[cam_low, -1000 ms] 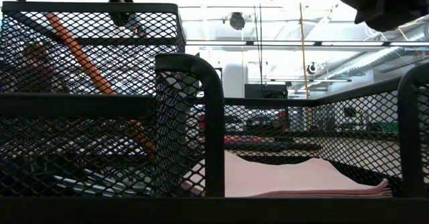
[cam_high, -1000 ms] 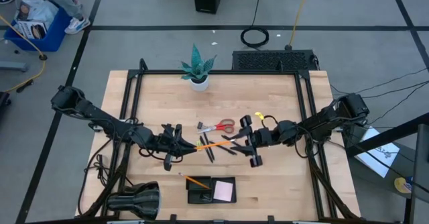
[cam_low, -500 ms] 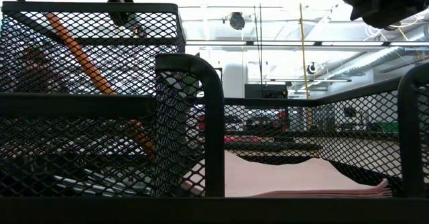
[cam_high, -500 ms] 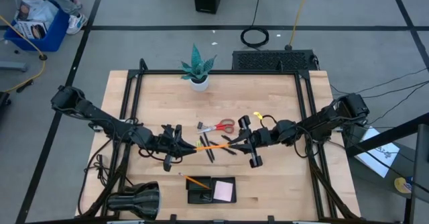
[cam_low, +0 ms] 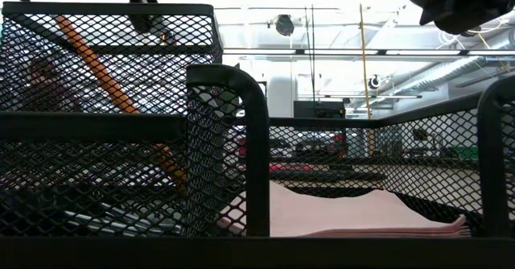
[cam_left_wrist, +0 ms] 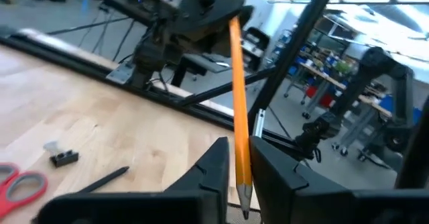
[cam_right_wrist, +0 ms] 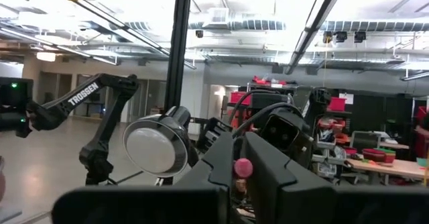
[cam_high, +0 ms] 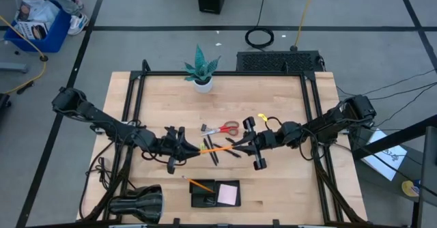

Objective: Pick and place office supplies into organizer
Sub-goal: Put the yellow pencil into the black desk organizer

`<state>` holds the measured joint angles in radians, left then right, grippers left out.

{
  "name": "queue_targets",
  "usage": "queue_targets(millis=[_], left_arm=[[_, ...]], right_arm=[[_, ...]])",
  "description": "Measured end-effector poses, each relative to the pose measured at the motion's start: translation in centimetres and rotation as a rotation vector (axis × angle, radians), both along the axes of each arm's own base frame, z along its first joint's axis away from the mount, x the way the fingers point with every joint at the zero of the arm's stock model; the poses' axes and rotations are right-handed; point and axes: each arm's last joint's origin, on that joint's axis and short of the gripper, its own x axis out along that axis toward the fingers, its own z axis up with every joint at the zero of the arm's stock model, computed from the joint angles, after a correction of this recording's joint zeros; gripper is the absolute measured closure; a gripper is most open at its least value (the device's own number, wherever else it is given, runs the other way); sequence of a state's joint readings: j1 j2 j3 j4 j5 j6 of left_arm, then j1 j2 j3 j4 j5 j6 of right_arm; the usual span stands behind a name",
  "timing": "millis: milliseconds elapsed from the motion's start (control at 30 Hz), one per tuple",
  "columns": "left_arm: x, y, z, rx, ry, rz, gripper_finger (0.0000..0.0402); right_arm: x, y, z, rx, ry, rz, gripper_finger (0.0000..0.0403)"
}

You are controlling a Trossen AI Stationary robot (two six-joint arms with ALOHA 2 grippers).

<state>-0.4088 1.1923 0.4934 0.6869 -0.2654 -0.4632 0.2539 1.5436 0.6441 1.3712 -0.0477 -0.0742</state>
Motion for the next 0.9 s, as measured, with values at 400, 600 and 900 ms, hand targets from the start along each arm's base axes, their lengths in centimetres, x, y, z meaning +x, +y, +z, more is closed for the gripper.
queue_targets(millis=[400, 600, 900], left_arm=[[0.0, 0.6, -1.2, 0.062, 0.115, 0.055, 0.0213], [-0.1, 0.7, -1.9, 0.100, 0.195, 0.058, 0.0172], [-1.5, 2.4, -1.1, 0.126, 0.246, 0.188, 0.0169]], right_arm=[[0.2, 0.3, -0.8, -0.011, 0.091, 0.033, 0.0387], [0.1, 0.6, -0.8, 0.019, 0.101, 0.045, 0.0384], [-0.6, 2.2, -0.3, -0.035, 0.193, -0.010, 0.0385]])
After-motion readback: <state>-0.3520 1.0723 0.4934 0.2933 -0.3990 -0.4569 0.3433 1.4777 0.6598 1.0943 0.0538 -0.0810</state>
